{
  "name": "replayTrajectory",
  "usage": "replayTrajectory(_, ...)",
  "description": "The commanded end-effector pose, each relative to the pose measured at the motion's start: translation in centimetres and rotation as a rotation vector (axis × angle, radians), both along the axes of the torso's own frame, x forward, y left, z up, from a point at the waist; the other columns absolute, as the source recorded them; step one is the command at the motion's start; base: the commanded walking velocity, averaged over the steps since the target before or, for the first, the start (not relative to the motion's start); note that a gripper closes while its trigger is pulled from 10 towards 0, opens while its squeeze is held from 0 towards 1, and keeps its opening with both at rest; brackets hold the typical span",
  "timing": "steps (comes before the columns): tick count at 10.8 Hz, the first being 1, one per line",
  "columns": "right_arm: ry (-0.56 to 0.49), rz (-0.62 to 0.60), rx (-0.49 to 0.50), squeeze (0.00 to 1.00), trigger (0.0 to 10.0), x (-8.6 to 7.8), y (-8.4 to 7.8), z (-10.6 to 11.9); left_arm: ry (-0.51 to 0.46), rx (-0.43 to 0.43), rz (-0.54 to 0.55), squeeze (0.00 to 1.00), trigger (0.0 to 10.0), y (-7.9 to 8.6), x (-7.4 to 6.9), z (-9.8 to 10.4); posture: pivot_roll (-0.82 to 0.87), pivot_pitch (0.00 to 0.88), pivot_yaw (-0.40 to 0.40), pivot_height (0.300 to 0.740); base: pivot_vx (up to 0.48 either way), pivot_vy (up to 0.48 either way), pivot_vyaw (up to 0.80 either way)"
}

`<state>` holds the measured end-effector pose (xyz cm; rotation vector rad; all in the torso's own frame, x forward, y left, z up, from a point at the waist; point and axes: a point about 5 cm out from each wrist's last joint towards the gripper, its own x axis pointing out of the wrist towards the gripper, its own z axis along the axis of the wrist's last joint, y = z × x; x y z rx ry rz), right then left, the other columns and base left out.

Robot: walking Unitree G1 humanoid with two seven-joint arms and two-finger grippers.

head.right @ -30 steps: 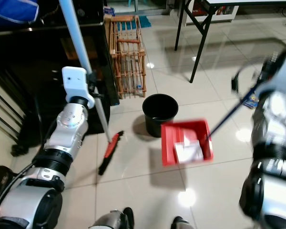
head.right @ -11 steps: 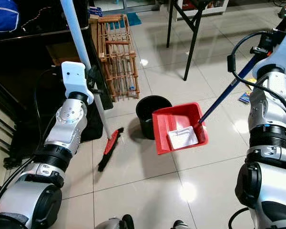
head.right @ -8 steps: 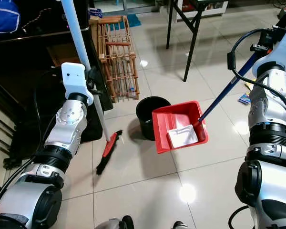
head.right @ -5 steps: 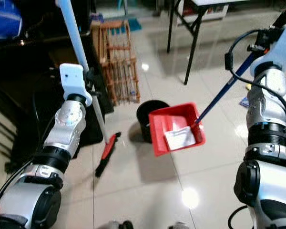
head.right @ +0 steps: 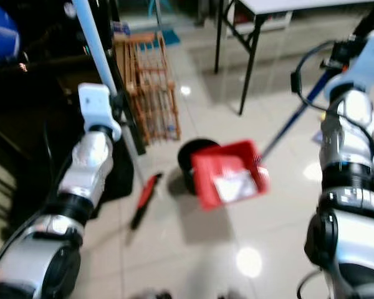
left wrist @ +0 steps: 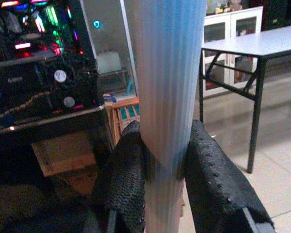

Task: Sweep floor

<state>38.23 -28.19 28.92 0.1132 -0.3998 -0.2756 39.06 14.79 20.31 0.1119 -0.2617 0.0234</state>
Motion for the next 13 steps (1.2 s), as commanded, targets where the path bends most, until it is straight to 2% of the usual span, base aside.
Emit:
replayTrajectory(1,-0.078,-0.024,-0.007,0.0,10.0,-0.57,-0.64,1.71,-0.052,0.007,-0.009,0.0,10.0,-0.51,0.01,1.23,-0.03,0.109,0.056,0.74,0.48,0.0,0.0)
replayTrajectory(7,-0.053,-0.031,0.014,0.0,10.0,-0.47,-0.67,1.02,-0.049,0.009,-0.014,0.0,10.0,-0.55,-0.05,1.15,-0.03,0.12,0.058,0.74,0.48,0.0,0.0)
replayTrajectory(8,-0.046,-0.024,0.043,0.0,10.0,-0.4,-0.74,0.77,-0.048,0.011,-0.014,0.0,10.0,-0.6,-0.06,1.13,-0.03,0.12,0.058,0.74,0.48,0.0,-0.8)
replayTrajectory(9,-0.06,-0.021,0.008,0.0,10.0,-0.5,-0.52,0.9,-0.046,0.01,-0.014,0.0,10.0,-0.59,-0.04,1.14,-0.03,0.127,0.056,0.74,0.48,0.0,0.0)
replayTrajectory(13,-0.071,-0.01,0.023,0.0,10.0,-0.35,0.01,0.88,-0.046,0.007,-0.005,0.0,10.0,-0.36,-0.07,1.15,-0.02,0.143,0.054,0.74,0.48,0.0,0.0)
